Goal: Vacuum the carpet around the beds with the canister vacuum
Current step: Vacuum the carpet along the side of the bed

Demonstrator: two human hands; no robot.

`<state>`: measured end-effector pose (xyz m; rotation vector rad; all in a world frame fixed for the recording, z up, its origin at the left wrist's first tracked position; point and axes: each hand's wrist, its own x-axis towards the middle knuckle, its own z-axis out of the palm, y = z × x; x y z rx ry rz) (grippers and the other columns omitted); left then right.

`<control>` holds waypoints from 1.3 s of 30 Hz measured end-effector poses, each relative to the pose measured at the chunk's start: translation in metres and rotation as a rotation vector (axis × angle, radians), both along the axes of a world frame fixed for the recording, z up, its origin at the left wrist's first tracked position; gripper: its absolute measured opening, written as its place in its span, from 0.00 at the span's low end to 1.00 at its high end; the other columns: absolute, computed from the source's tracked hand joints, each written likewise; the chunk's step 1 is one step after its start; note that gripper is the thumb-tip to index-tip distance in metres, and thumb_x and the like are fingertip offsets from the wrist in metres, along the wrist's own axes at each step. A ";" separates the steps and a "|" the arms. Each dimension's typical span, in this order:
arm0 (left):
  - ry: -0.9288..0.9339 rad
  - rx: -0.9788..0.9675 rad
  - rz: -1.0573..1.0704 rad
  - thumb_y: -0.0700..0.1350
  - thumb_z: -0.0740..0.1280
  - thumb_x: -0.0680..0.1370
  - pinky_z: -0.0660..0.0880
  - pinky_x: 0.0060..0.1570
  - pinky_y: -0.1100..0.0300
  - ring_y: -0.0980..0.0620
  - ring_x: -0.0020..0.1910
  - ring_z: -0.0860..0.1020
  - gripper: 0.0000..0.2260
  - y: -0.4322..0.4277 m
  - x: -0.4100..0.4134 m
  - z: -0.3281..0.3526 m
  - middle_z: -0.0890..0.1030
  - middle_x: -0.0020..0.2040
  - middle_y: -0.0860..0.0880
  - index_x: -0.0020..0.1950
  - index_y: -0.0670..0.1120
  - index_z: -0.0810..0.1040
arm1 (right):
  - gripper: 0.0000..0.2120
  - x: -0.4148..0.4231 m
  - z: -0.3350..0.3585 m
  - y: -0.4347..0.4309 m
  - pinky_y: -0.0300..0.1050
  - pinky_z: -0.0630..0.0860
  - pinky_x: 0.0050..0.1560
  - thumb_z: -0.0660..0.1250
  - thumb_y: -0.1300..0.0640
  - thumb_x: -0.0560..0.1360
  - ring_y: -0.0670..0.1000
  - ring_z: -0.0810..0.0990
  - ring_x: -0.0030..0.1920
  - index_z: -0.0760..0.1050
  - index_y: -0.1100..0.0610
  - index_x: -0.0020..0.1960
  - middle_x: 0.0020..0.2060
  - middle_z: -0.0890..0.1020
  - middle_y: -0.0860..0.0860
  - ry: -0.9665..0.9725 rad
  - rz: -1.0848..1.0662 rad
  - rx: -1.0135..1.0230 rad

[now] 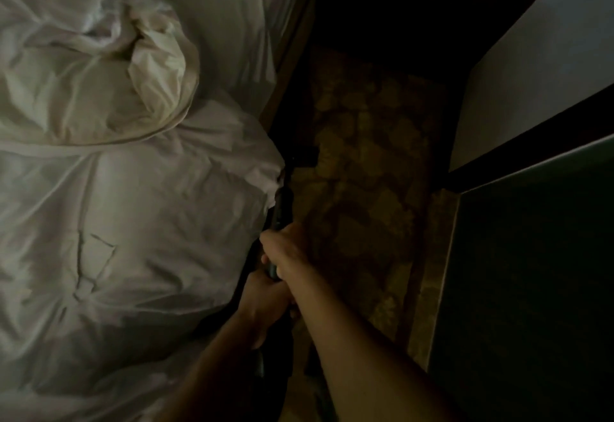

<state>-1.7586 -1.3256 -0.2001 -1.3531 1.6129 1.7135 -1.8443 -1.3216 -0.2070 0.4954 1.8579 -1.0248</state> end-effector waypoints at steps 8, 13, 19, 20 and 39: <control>-0.002 -0.036 0.081 0.37 0.70 0.75 0.76 0.25 0.64 0.53 0.26 0.80 0.05 0.009 0.007 0.005 0.83 0.34 0.41 0.46 0.34 0.82 | 0.10 0.002 0.011 0.012 0.53 0.83 0.47 0.64 0.62 0.76 0.53 0.79 0.30 0.68 0.60 0.37 0.27 0.77 0.54 0.043 0.098 0.068; -0.004 -0.019 0.063 0.36 0.69 0.75 0.76 0.26 0.62 0.50 0.27 0.80 0.06 0.013 0.031 0.010 0.81 0.33 0.40 0.41 0.34 0.81 | 0.11 0.026 0.016 0.016 0.53 0.85 0.50 0.64 0.63 0.77 0.54 0.81 0.33 0.65 0.59 0.38 0.30 0.77 0.54 0.047 0.085 0.087; 0.038 0.053 0.072 0.38 0.71 0.74 0.81 0.37 0.49 0.39 0.36 0.82 0.08 0.020 0.077 0.006 0.84 0.39 0.32 0.43 0.31 0.82 | 0.07 0.069 0.016 0.024 0.51 0.83 0.48 0.64 0.63 0.77 0.52 0.79 0.31 0.65 0.58 0.48 0.34 0.78 0.53 0.056 0.051 0.098; 0.044 0.062 0.066 0.39 0.71 0.74 0.81 0.36 0.50 0.39 0.35 0.83 0.08 0.020 0.087 0.007 0.84 0.38 0.34 0.42 0.33 0.83 | 0.07 0.079 0.017 0.024 0.52 0.83 0.49 0.64 0.64 0.77 0.52 0.78 0.31 0.65 0.58 0.47 0.35 0.77 0.53 0.060 0.042 0.092; 0.013 0.086 -0.093 0.48 0.74 0.70 0.85 0.44 0.47 0.46 0.41 0.86 0.08 0.074 0.310 0.013 0.87 0.43 0.44 0.47 0.46 0.83 | 0.15 0.307 0.009 0.091 0.40 0.72 0.27 0.62 0.68 0.79 0.49 0.73 0.31 0.68 0.65 0.64 0.41 0.75 0.54 0.024 -0.160 0.081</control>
